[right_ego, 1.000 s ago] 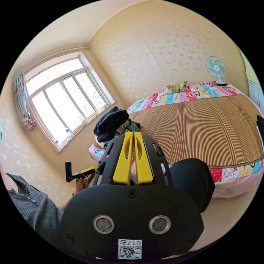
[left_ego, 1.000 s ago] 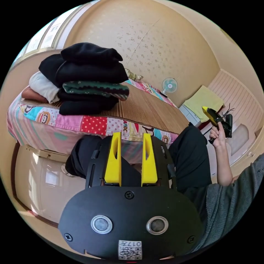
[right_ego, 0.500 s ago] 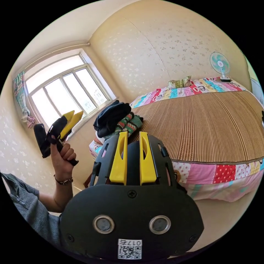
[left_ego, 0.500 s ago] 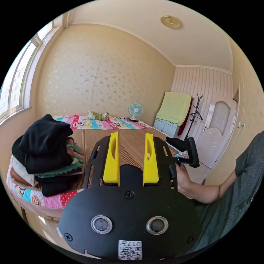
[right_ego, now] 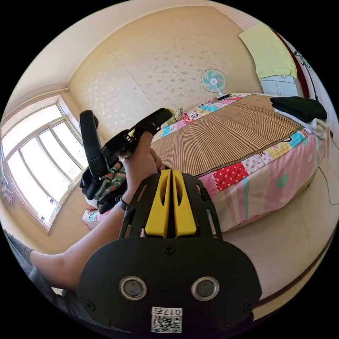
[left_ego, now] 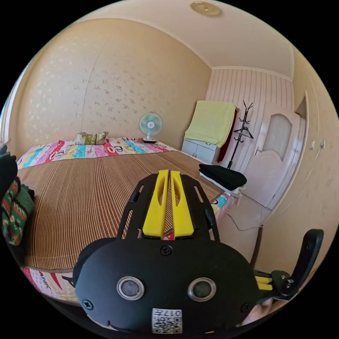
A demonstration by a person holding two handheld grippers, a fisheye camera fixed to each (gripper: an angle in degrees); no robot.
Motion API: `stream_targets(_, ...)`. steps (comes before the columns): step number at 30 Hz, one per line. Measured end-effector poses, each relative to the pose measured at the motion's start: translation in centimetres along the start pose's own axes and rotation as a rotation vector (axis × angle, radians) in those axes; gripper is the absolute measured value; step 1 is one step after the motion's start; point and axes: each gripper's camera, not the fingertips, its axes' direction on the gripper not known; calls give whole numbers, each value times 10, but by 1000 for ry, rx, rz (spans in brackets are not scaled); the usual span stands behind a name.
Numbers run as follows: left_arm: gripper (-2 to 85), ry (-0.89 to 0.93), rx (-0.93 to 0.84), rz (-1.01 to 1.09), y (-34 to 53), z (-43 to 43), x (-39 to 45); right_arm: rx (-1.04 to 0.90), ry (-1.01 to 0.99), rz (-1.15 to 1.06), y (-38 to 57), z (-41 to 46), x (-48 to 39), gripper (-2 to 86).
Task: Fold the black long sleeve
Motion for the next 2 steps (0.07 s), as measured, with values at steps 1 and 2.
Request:
stream_targets(1, -8, -26, 0, 57, 2, 7, 13, -26, -4, 2, -3, 5, 1, 7)
stream_targets(2, -9, -46, -4, 75, 3, 10, 18, -70, -14, 18, -9, 13, 2, 6)
